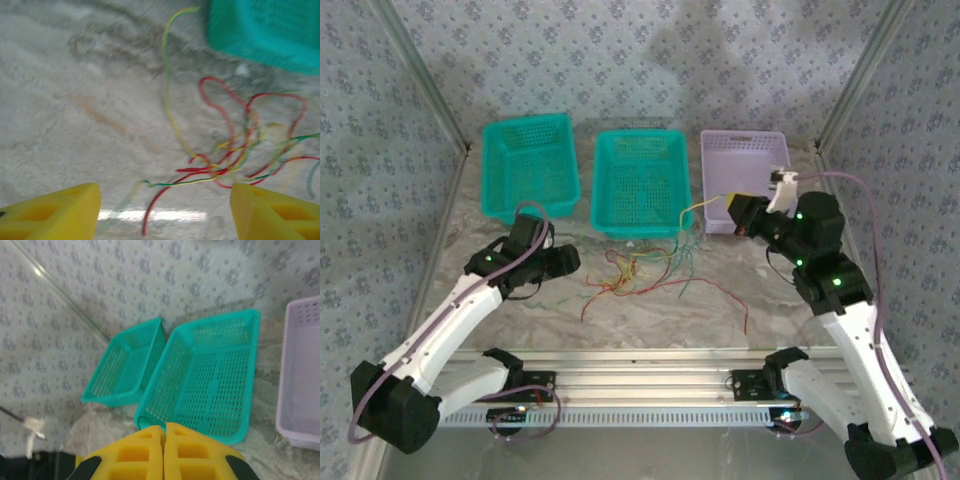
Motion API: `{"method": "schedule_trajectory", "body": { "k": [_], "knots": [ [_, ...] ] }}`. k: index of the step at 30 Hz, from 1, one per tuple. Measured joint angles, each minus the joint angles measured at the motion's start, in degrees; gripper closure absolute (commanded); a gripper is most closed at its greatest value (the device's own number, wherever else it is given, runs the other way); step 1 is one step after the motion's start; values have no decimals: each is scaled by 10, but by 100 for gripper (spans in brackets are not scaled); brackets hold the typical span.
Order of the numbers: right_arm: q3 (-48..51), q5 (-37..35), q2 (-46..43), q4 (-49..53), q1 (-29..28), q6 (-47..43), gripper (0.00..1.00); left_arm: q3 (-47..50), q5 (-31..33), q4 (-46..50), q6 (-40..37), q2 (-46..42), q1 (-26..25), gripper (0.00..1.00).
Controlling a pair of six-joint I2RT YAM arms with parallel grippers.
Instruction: Untangle the cables
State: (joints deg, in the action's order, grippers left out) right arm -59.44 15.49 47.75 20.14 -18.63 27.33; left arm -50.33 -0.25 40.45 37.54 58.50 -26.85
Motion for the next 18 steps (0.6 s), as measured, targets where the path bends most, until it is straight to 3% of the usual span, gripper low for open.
{"method": "schedule_trajectory", "body": {
  "k": [8,18],
  "knots": [
    [30,19,39,-32,-90,-40,100,-71,-33,-7,-6,15,-22,24],
    [46,27,79,-84,-148,-73,100,-72,-75,-59,21,87,-79,24]
  ]
}}
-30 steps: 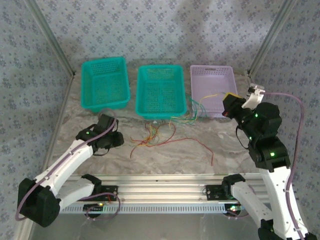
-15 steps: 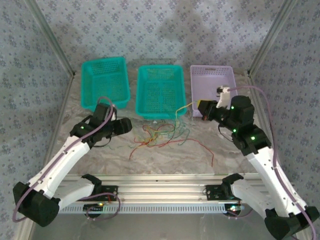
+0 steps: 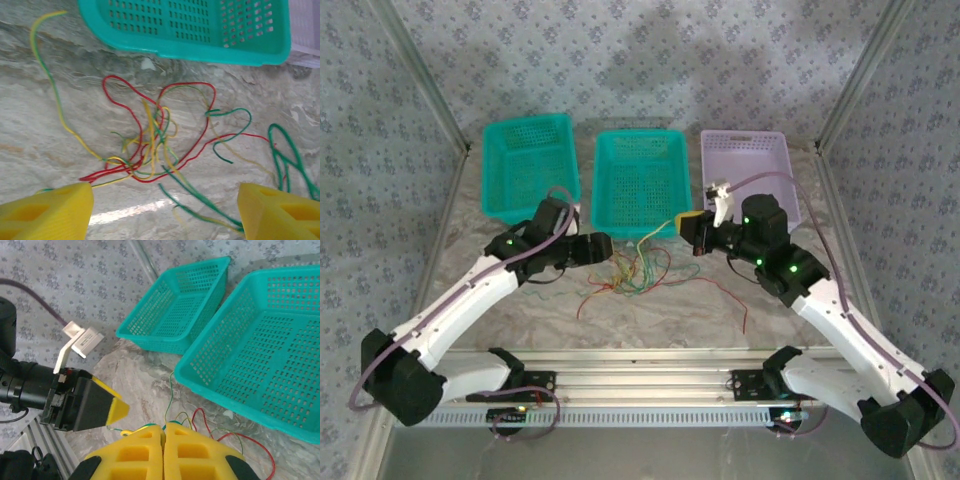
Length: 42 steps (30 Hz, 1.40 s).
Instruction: Untangle the cables
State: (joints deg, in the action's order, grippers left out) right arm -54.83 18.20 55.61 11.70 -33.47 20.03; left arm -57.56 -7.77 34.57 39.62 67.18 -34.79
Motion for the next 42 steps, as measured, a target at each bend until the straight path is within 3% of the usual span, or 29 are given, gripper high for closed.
{"method": "schedule_trajectory", "body": {
  "k": [13,33,42],
  "knots": [
    [7,1,19,-28,-35,-26,100,0,-39,-79,47,82,-36,24],
    [50,11,-18,-49,-43,-79,100,-16,-129,-119,139,107,-20,22],
    [52,-25,-29,-56,-43,-105,100,-17,-150,-121,140,125,-13,29]
  ]
}}
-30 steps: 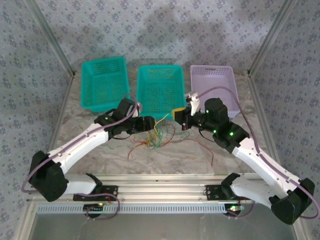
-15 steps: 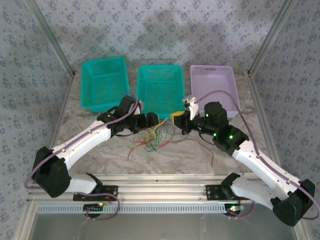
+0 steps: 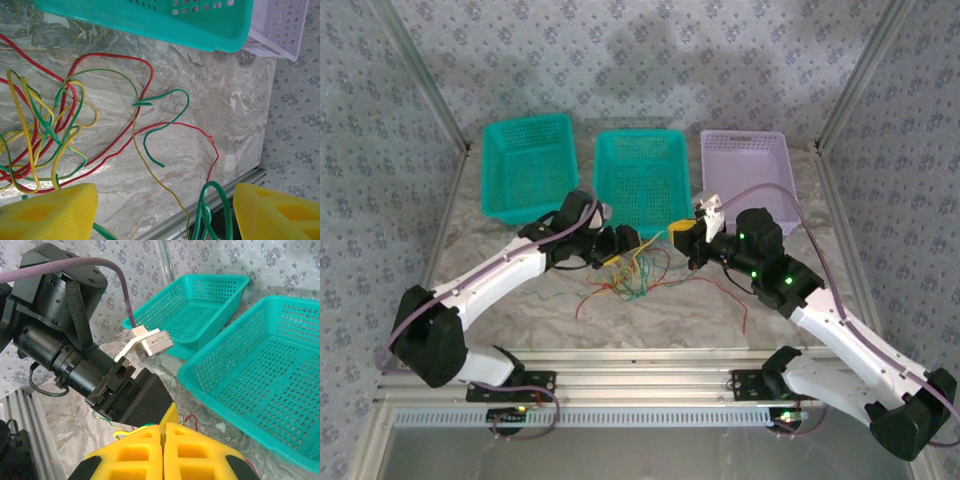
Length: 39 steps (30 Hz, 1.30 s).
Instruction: Untangle the cables
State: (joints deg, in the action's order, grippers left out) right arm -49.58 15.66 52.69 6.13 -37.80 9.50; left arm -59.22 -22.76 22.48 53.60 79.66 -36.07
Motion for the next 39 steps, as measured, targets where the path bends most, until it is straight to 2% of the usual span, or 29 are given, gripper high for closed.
{"method": "schedule_trajectory", "body": {
  "k": [5,18,26,34,36,39],
  "knots": [
    [0,2,2,-14,0,-1,100,0,-18,-26,10,15,1,33],
    [0,2,19,-21,0,-1,100,0,-39,-49,20,22,-1,72],
    [0,2,21,-21,0,-1,100,3,-52,-69,27,22,-2,80],
    [0,2,21,-21,0,-1,100,6,-62,-76,31,23,-3,94],
    [0,1,21,-21,0,-1,100,6,-62,-76,31,23,-3,100],
    [0,-3,21,-19,0,-2,100,6,-62,-74,26,23,-3,100]
  ]
}}
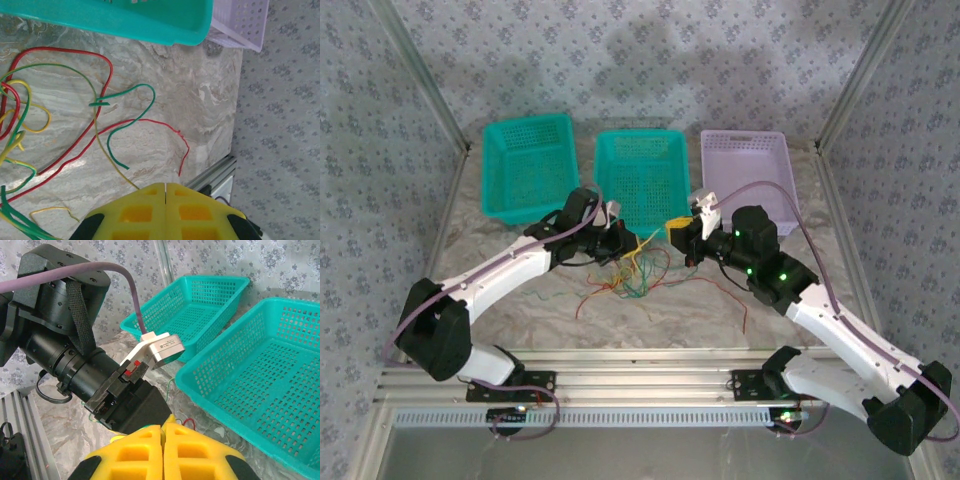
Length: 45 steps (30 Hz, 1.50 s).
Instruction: Untangle the cables
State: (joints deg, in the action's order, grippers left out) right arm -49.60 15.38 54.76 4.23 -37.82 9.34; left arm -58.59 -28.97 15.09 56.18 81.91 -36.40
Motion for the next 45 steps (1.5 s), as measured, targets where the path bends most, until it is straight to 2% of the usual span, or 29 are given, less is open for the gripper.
{"method": "schedule_trajectory", "body": {
  "k": [4,8,14,22,27,32,42,45],
  "knots": [
    [0,-33,-4,12,0,0,100,0,3,15,-7,-1,9,100],
    [0,-102,-14,41,8,4,100,0,27,61,-27,-28,45,100],
    [25,-181,-37,67,67,42,100,0,69,127,-63,-117,111,100],
    [38,-244,-39,111,120,88,100,-4,76,194,-102,-160,137,100],
    [38,-286,-30,155,150,119,100,-29,80,257,-136,-195,176,100],
    [41,-300,-30,172,181,145,100,-65,84,291,-163,-240,206,100],
    [43,-299,-6,173,182,153,100,-118,80,316,-191,-276,213,100],
    [48,-274,4,163,181,149,100,-133,76,302,-191,-299,214,100]
  ]
}}
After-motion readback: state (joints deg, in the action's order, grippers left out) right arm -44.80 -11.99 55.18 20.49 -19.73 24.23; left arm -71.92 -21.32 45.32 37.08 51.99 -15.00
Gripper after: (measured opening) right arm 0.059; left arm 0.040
